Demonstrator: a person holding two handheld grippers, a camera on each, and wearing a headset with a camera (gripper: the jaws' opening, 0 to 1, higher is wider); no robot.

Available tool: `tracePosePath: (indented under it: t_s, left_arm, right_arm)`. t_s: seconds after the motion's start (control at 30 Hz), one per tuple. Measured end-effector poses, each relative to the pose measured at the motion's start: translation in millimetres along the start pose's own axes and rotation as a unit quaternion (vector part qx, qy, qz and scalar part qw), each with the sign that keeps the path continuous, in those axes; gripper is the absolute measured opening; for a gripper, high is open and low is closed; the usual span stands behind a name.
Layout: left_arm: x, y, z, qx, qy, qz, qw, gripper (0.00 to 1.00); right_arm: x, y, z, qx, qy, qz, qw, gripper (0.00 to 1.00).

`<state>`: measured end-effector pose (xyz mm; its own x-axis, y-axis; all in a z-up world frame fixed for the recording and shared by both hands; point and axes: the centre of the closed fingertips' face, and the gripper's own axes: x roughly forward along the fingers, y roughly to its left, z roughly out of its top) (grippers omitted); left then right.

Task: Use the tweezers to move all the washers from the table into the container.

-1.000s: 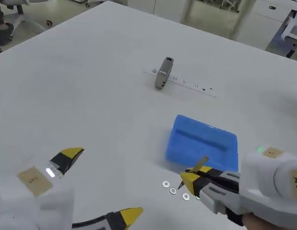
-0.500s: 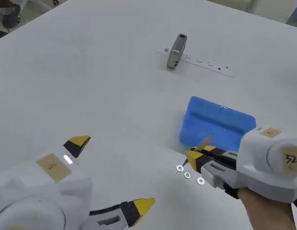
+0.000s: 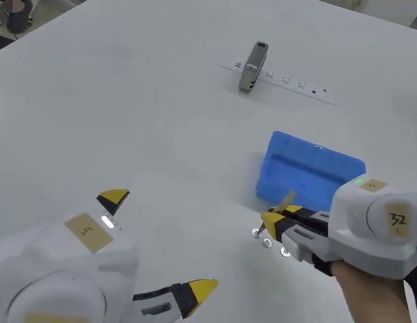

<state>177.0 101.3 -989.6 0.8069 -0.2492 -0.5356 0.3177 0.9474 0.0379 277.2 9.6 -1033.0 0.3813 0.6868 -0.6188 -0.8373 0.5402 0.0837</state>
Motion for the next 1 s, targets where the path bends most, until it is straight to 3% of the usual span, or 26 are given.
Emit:
tracePosePath:
  t_s: [0.3,0.5,0.73,1.0]
  left_arm:
    - [1.1,-0.7,-2.0,0.009,0.006,0.000,0.9999,0.94]
    - [2.5,-4.1,-2.3,0.023,0.005,-0.007,0.9997,0.94]
    - [2.6,-5.9,-5.1,0.031,0.011,-0.011,0.9994,0.93]
    - [3.1,-9.4,-7.9,0.043,0.019,-0.017,0.9987,0.94]
  right_arm:
    - [0.0,4.1,-1.0,-0.031,0.008,-0.018,0.9993,0.02]
    - [0.4,0.9,0.1,-0.001,0.009,-0.037,0.9993,0.02]
    - [0.1,1.9,-0.8,-0.007,0.014,-0.040,0.9991,0.01]
    - [-15.0,-3.1,9.8,-0.003,-0.001,-0.040,0.9992,0.01]
